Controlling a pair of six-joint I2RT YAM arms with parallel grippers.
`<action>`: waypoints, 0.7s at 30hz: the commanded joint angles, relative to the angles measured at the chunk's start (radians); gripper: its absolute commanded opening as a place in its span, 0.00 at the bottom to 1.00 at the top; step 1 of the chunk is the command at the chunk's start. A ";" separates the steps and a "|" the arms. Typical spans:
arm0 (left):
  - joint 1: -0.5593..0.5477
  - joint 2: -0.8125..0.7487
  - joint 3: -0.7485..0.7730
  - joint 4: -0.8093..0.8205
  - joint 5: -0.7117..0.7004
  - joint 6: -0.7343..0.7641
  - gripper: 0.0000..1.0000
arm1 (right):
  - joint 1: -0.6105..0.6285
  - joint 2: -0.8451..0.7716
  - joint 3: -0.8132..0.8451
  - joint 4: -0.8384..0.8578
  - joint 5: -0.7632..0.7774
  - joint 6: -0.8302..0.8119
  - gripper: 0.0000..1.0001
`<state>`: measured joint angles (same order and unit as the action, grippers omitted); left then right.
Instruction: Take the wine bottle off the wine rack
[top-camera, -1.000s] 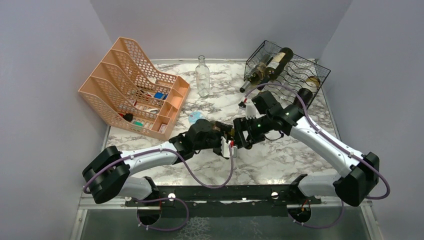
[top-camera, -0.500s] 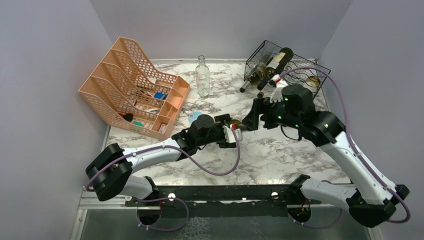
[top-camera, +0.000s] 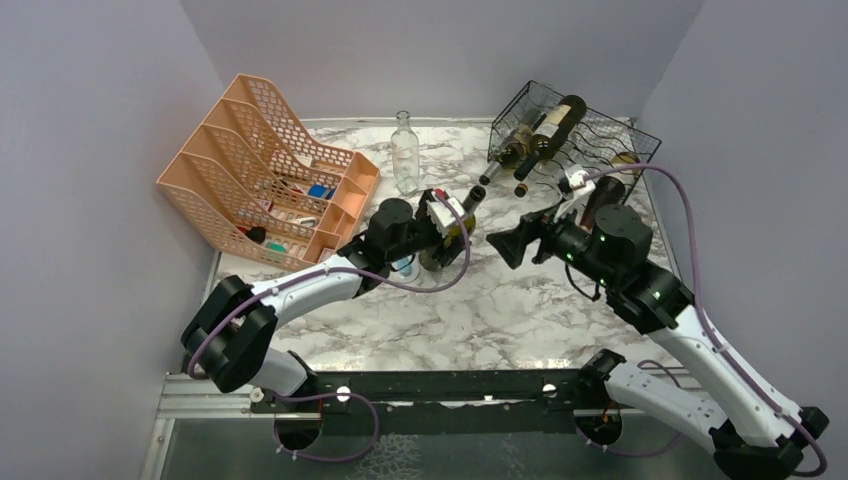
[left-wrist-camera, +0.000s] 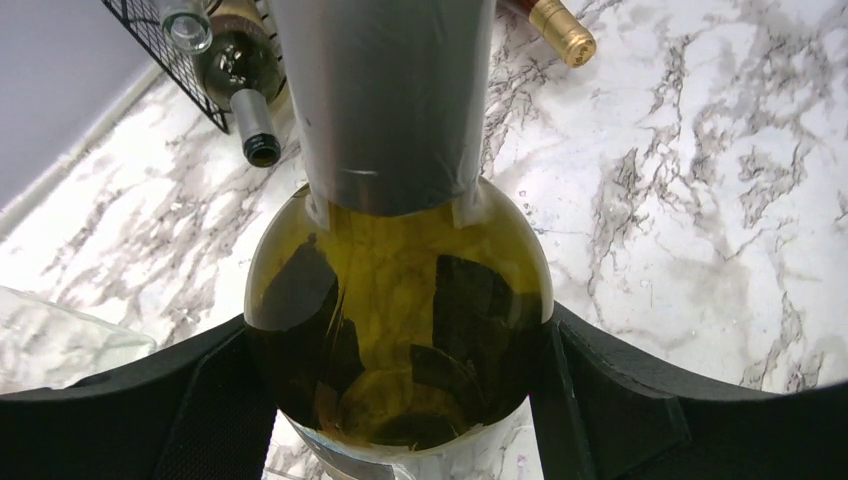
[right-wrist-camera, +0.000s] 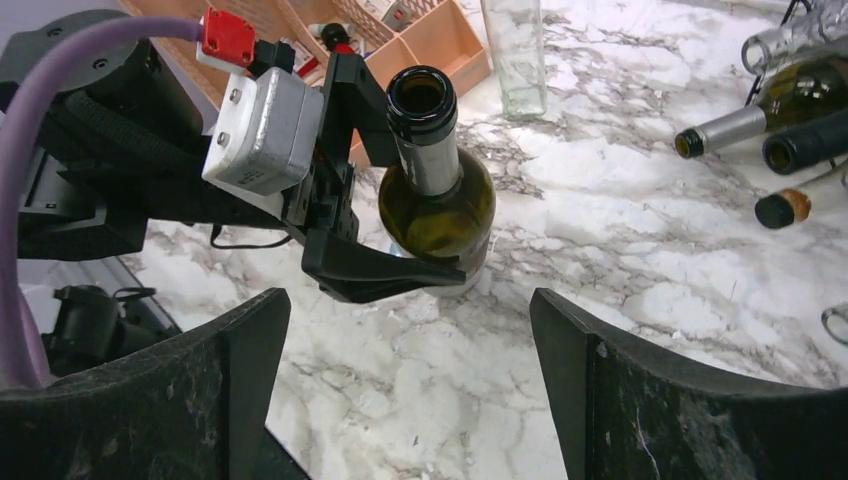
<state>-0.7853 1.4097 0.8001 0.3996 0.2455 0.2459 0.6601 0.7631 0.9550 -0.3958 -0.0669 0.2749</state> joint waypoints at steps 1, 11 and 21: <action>0.052 0.020 0.068 0.146 0.161 -0.184 0.36 | 0.005 0.116 0.026 0.181 -0.023 -0.089 0.90; 0.070 0.035 0.102 0.149 0.291 -0.246 0.36 | 0.005 0.261 0.028 0.353 0.093 -0.040 0.65; 0.097 0.063 0.127 0.153 0.370 -0.288 0.35 | 0.005 0.384 0.051 0.410 0.050 -0.044 0.55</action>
<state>-0.7063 1.4677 0.8608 0.4416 0.5289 -0.0051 0.6601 1.1057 0.9806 -0.0536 -0.0120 0.2306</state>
